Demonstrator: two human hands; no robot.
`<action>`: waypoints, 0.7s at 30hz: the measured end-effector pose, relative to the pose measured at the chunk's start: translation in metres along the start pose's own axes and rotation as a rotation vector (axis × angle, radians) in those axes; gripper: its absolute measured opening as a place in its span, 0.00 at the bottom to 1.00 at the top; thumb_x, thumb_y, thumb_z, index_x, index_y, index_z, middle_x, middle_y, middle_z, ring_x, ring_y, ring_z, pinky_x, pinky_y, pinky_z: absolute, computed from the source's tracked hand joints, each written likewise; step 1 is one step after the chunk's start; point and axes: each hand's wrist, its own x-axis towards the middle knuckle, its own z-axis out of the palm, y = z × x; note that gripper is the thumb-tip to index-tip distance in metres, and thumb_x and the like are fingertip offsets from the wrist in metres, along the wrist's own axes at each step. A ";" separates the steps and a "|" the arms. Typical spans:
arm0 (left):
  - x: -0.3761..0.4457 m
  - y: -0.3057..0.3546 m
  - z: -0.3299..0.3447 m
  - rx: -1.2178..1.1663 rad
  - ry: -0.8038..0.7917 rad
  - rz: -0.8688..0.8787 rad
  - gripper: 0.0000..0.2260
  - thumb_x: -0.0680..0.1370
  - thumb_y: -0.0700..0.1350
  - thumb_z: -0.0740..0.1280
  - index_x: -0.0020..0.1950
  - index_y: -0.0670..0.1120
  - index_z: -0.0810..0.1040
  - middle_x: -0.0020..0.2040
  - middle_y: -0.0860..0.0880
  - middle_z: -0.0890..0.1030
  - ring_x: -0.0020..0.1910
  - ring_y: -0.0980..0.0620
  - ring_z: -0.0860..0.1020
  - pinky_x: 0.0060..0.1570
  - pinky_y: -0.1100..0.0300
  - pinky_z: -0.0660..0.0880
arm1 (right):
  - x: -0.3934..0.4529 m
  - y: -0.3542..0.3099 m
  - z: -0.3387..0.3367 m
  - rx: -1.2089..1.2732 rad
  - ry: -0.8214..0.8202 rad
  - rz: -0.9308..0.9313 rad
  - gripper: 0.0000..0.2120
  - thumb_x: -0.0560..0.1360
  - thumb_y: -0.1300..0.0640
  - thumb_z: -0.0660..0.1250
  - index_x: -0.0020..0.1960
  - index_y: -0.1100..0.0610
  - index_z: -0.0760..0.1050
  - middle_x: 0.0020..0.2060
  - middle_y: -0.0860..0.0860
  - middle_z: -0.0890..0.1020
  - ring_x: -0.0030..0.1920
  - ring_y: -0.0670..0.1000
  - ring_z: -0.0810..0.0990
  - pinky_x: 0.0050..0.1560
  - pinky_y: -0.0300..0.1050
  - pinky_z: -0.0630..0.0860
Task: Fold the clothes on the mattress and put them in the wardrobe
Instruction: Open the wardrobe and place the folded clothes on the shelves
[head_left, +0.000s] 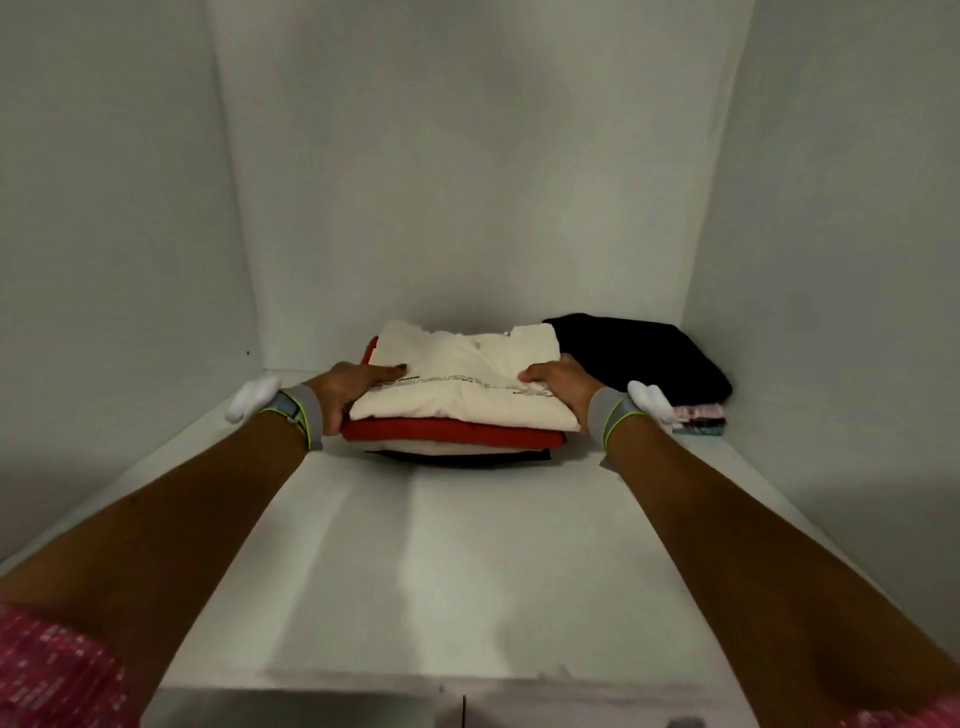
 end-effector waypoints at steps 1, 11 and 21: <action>0.011 -0.002 0.000 -0.009 0.031 0.010 0.22 0.71 0.46 0.75 0.61 0.38 0.77 0.54 0.40 0.82 0.45 0.44 0.81 0.44 0.52 0.81 | 0.012 0.002 0.003 -0.025 0.007 -0.009 0.36 0.72 0.58 0.71 0.74 0.60 0.57 0.68 0.57 0.70 0.64 0.59 0.72 0.60 0.50 0.73; 0.088 0.003 0.021 1.126 0.466 0.396 0.32 0.78 0.57 0.64 0.77 0.50 0.53 0.76 0.44 0.58 0.71 0.39 0.63 0.67 0.45 0.63 | 0.068 0.013 0.044 -1.183 0.358 -0.545 0.26 0.73 0.55 0.66 0.71 0.52 0.65 0.73 0.59 0.61 0.65 0.64 0.67 0.58 0.54 0.71; 0.087 -0.049 0.060 1.379 0.373 1.177 0.19 0.78 0.51 0.53 0.59 0.42 0.77 0.52 0.44 0.82 0.46 0.43 0.80 0.46 0.49 0.75 | 0.061 0.065 0.056 -1.396 0.235 -0.897 0.23 0.77 0.46 0.50 0.64 0.56 0.72 0.47 0.59 0.79 0.40 0.61 0.77 0.36 0.52 0.74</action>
